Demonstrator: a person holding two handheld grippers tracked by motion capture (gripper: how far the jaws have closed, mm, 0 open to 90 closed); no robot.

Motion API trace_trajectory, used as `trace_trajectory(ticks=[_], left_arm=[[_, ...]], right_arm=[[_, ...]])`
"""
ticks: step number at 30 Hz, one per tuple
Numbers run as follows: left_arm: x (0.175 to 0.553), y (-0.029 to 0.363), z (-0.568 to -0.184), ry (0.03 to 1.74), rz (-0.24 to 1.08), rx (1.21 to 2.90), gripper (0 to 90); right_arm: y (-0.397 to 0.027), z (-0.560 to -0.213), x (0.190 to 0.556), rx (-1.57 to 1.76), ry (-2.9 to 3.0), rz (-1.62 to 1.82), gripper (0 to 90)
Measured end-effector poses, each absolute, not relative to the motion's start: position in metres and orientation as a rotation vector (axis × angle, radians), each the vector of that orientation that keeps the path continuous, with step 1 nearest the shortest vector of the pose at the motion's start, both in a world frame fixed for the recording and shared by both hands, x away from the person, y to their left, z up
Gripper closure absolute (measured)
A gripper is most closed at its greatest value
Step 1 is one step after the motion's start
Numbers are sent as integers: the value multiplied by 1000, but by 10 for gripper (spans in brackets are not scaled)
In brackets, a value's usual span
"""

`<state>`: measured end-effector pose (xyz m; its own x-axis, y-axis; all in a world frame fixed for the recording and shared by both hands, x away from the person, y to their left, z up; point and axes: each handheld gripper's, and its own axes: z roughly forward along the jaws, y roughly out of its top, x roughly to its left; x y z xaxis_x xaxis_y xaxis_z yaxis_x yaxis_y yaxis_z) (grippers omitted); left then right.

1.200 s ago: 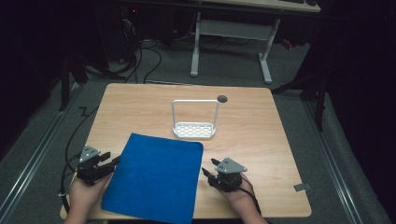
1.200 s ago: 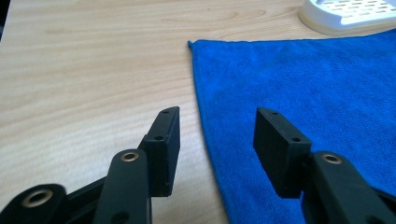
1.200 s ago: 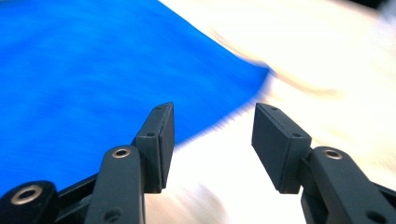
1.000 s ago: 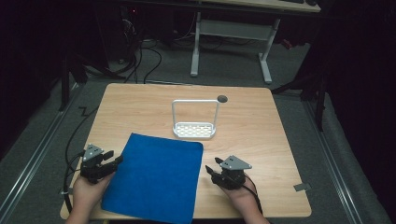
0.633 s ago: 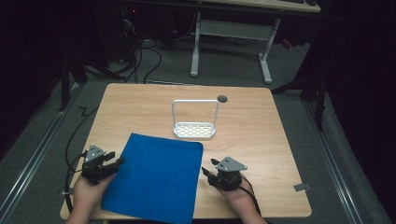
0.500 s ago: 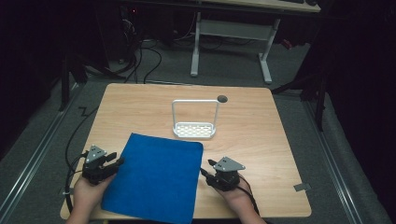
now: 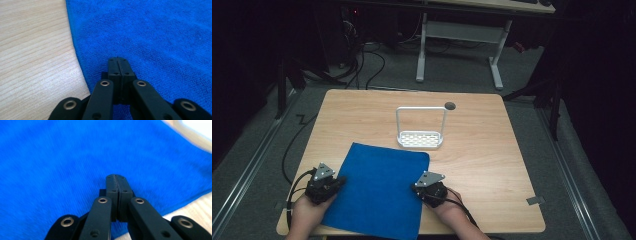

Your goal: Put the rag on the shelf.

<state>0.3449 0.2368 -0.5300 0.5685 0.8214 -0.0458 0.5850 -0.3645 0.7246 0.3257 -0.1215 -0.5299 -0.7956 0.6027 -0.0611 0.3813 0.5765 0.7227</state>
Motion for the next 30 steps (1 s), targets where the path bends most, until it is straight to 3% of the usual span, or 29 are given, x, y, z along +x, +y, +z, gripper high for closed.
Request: trace_trajectory(ticks=[15,30], left_arm=[[342,226,-529,1054,403,2134,900],[338,162,-529,825,282,2202,898]], right_arm=[[-139,-529,323,866,2504,1047,900],[-211,-526,304,1060,2405,983,900]])
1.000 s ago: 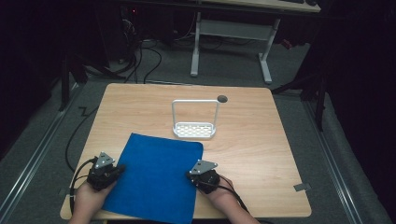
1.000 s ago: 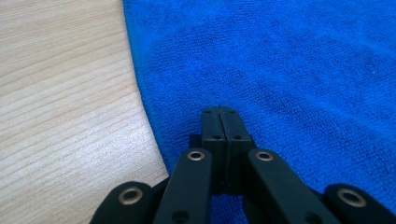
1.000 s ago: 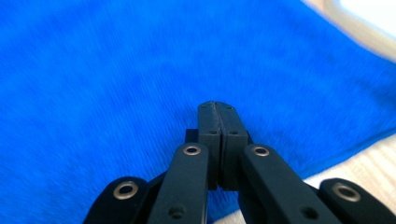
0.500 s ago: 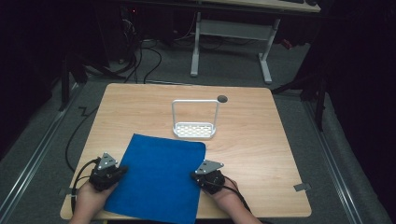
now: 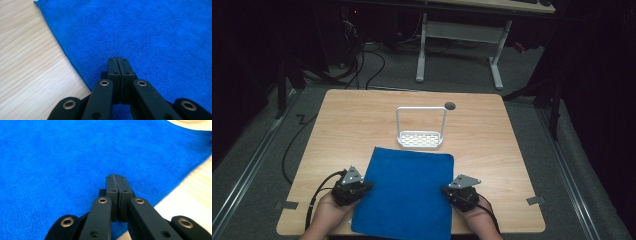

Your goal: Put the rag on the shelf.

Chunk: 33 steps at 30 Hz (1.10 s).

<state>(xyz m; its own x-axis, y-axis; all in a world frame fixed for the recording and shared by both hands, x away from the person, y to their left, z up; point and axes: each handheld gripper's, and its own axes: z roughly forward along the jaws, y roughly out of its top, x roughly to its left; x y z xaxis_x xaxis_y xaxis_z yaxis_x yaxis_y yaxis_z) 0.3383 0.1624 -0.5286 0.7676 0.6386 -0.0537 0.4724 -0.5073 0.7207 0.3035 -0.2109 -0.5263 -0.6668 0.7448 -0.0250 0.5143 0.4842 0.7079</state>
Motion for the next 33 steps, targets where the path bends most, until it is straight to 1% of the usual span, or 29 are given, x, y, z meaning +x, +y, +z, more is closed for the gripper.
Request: trace_trajectory(ticks=[3,4,6,11,12,16,24,28,32,33], left_arm=[[335,153,-529,800,275,2204,897],[335,153,-529,800,275,2204,896],[334,144,-530,799,230,2181,894],[329,130,-531,756,190,2183,891],[326,125,-531,735,180,2188,887],[322,118,-531,705,169,2197,880],[320,119,-531,703,161,2199,878],[320,119,-530,704,162,2199,872],[320,119,-530,705,152,2201,854],[320,119,-529,704,168,2200,833]], right_arm=[[-229,-526,301,1097,2380,972,900],[-229,-526,301,1097,2380,972,900],[-248,-526,299,1139,2352,971,900],[-264,-526,297,1165,2321,948,900],[-273,-526,296,1188,2302,938,900],[-278,-525,299,1205,2281,915,900],[-278,-526,306,1212,2276,922,899],[-277,-526,306,1216,2275,928,880],[-277,-526,305,1214,2274,921,874],[-276,-525,305,1216,2275,920,865]])
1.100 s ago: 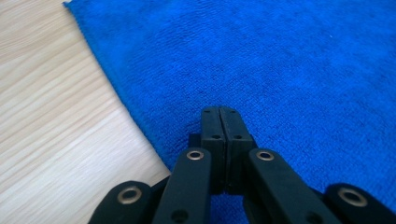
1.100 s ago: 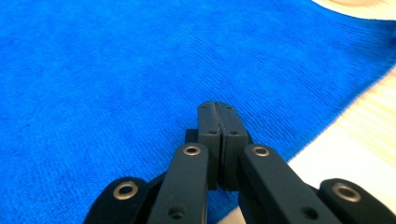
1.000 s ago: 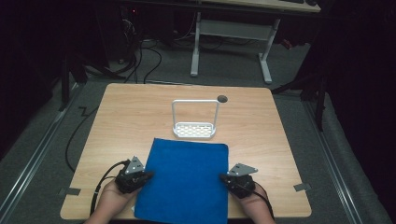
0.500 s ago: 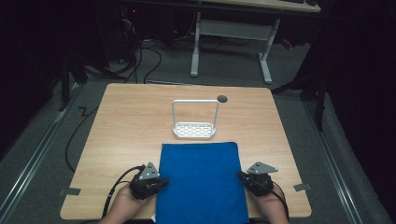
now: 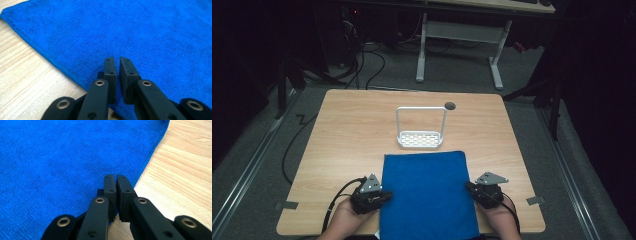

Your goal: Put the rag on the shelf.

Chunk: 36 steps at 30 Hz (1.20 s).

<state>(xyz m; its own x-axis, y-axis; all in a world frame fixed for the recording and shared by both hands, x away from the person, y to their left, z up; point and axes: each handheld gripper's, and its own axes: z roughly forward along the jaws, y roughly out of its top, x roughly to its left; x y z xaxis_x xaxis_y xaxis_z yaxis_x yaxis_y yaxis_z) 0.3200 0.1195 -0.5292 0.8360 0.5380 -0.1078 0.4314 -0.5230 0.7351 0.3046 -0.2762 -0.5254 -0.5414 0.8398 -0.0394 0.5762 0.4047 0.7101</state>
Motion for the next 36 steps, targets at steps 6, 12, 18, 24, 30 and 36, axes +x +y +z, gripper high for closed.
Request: trace_trajectory(ticks=[6,12,18,24,30,36], left_arm=[[328,132,-527,787,276,2106,731],[350,141,-528,929,340,2017,629],[377,134,-531,1005,409,1974,594],[403,118,-532,1045,429,1958,572],[423,108,-534,1127,431,1968,578],[424,111,-535,1140,404,1982,598]], right_arm=[[-282,-516,300,1209,2179,1052,781],[-283,-518,303,1242,2141,1070,716],[-280,-518,304,1261,2133,1085,702],[-281,-519,305,1269,2140,1082,657],[-282,-520,307,1274,2149,1088,615],[-281,-522,310,1295,2156,1097,565]])
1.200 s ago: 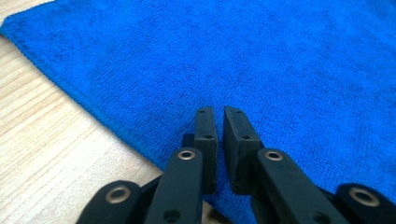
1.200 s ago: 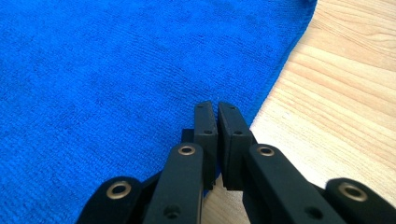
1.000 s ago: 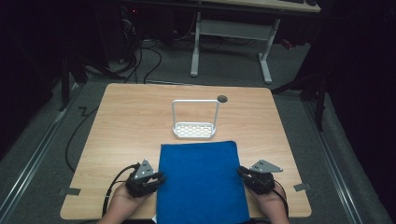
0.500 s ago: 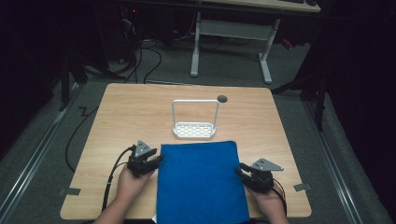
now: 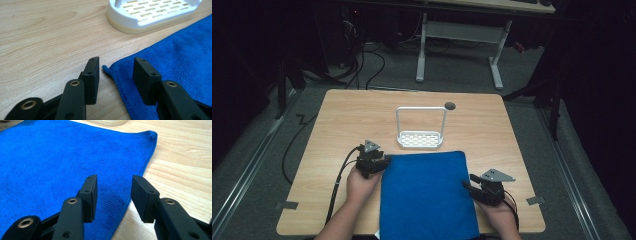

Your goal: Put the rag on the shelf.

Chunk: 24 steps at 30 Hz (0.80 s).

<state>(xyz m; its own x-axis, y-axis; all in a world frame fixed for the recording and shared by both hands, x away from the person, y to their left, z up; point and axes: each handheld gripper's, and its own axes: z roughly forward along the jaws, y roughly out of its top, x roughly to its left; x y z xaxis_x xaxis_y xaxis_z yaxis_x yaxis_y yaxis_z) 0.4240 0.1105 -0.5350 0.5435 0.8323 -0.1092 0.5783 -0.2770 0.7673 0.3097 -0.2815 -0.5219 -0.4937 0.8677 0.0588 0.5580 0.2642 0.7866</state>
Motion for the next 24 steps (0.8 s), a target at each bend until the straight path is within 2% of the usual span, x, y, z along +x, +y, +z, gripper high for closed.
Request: trace_trajectory(ticks=[2,3,4,5,6,7,9,17,24], left_arm=[[422,107,-535,1138,427,1997,663],[421,106,-535,1126,437,2011,663],[420,106,-535,1118,442,2021,736],[420,105,-535,1110,444,2027,736],[419,105,-535,1086,423,2036,833],[419,105,-535,1079,418,2039,861],[419,105,-535,1075,419,2043,871],[420,106,-535,1072,410,2034,880],[420,106,-535,1074,402,2032,879]], right_arm=[[-280,-522,311,1293,2150,1084,552],[-280,-522,312,1286,2142,1080,546],[-279,-522,315,1290,2121,1075,530],[-279,-522,315,1290,2121,1075,530],[-277,-521,323,1314,2109,1079,524],[-276,-520,327,1335,2103,1077,524],[-275,-518,331,1353,2098,1079,525],[-262,-514,400,1422,2075,924,541],[-264,-521,417,1490,2100,879,594]])
